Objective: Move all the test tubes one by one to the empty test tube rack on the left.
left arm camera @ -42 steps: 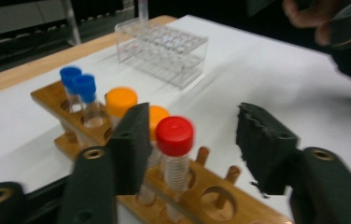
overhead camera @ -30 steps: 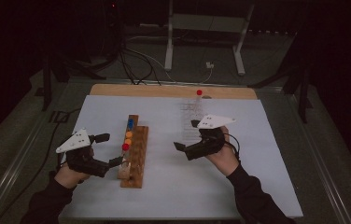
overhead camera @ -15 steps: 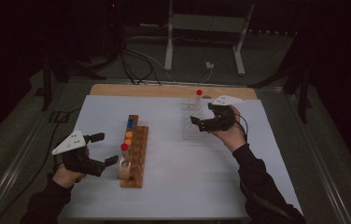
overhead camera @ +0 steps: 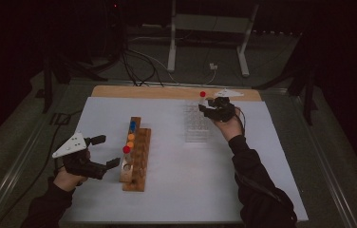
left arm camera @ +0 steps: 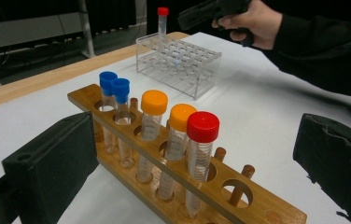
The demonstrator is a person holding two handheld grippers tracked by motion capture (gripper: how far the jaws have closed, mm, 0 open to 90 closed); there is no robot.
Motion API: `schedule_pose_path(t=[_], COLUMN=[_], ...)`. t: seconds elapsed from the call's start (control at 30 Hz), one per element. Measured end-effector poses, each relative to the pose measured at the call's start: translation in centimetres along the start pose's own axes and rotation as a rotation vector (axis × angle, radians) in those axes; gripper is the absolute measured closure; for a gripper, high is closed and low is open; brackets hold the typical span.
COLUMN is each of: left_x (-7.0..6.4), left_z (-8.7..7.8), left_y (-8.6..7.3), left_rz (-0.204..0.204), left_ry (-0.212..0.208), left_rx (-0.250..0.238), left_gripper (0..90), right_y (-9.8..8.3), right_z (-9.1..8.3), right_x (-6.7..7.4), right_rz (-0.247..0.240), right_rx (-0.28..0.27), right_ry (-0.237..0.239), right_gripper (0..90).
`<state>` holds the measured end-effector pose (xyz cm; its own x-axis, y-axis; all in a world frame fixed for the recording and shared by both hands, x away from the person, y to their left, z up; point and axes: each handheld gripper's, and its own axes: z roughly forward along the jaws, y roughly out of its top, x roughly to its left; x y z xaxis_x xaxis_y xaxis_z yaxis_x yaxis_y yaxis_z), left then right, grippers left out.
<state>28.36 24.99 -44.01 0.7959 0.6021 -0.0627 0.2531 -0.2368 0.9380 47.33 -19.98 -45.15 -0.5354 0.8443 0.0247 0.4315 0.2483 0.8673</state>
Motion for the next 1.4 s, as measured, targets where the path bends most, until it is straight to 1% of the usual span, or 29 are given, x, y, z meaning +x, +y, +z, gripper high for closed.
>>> schedule_pose_path(t=[0.03,0.07,0.17,0.23,0.3,0.33,0.4,0.47,0.57,0.73,0.8,0.83,0.93,1.1,1.2,1.4], left_x=[0.0,0.0,0.0,0.0,0.0,0.0,0.0,0.0,0.1,0.1,0.1,0.1,0.1,0.1,0.1,0.1], left_z=[0.0,0.0,0.0,0.0,-0.1,-0.1,-0.2,-0.2,-0.2,-0.2,-0.2,-0.2,-0.2,-0.1,-0.1,-0.1], left_y=[0.0,0.0,0.0,0.0,0.0,0.0,0.0,0.0,0.0,-0.1,-0.1,-0.1,-0.1,-0.2,-0.2,-0.1], left_rz=[0.002,0.006,0.005,0.001,0.004,0.002,0.001,0.002,0.000,0.000,0.000,0.000,0.000,-0.005,-0.006,-0.003], left_ry=[0.000,0.004,0.001,-0.004,-0.002,-0.002,0.000,0.003,0.001,-0.002,-0.003,-0.003,-0.004,-0.006,-0.011,-0.017], left_rx=[0.002,0.004,0.003,0.000,0.000,0.000,-0.003,-0.001,-0.001,0.001,0.001,0.000,0.000,0.002,0.005,0.007], left_gripper=[0.5,0.5,0.5,0.5,0.5,0.5,0.5,0.5,0.5,0.5,0.5,0.5,0.5,0.5,0.5,0.5], right_y=[0.0,0.0,0.0,-0.1,-0.2,-0.2,-0.1,0.0,0.2,0.4,0.5,0.5,0.6,0.7,1.1,2.2], right_z=[0.2,0.5,1.2,1.7,2.3,2.5,2.9,3.2,3.7,4.2,4.4,4.4,4.5,4.3,3.9,2.8], right_x=[-0.2,-0.4,-0.9,-1.1,-1.2,-1.3,-1.3,-1.4,-1.5,-1.3,-1.3,-1.3,-1.2,-1.2,-1.2,-1.0], right_rz=[0.001,-0.001,0.015,0.030,0.024,0.032,0.037,0.048,0.041,0.052,0.041,0.048,0.036,0.032,0.036,0.014], right_rx=[0.002,0.003,0.014,0.020,0.032,0.037,0.039,0.039,0.046,0.049,0.057,0.059,0.059,0.058,0.044,0.027], right_ry=[-0.004,-0.015,-0.027,-0.015,-0.032,-0.026,-0.034,-0.031,-0.033,-0.037,-0.046,-0.046,-0.055,-0.059,-0.058,-0.060], right_gripper=[54.0,54.9,57.7,59.0,60.3,60.9,62.2,63.3,65.0,70.0,72.6,72.9,74.0,74.4,74.5,74.5])
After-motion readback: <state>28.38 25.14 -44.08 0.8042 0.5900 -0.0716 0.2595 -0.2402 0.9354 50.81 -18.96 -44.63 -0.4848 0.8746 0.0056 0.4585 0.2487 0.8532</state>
